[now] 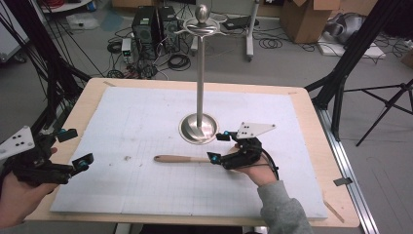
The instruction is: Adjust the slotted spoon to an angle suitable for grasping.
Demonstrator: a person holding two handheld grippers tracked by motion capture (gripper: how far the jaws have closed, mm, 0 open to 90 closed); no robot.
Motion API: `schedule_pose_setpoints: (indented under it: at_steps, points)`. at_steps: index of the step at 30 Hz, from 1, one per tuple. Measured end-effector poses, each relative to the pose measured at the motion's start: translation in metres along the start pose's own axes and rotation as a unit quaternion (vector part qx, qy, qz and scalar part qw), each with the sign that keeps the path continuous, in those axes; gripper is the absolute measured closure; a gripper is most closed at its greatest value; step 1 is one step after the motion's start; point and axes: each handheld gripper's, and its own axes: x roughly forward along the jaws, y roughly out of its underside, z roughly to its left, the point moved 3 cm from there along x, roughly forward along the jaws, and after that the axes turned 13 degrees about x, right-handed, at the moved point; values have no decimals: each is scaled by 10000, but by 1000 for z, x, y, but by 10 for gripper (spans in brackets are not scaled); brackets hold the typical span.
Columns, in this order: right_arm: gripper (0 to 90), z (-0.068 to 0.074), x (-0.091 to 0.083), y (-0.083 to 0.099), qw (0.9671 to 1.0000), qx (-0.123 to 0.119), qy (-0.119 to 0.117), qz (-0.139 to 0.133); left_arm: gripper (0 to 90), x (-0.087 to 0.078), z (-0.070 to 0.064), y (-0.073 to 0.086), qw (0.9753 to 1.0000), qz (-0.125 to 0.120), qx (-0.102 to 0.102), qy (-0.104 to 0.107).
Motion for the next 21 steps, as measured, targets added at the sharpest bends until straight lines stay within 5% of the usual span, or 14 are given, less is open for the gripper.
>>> schedule_pose_setpoints:
  at_steps: [11,18,21]
  points:
    - [413,1,20,4,9997,-72,144,180,20,-3,-1,1,10000,-9,-17,-5]
    - [609,3,36,13,9981,-97,224,570,20,0,-2,4,10000,56,-42,23]
    - [706,5,41,15,9980,-190,284,534,20,1,-2,5,10000,79,-37,43]
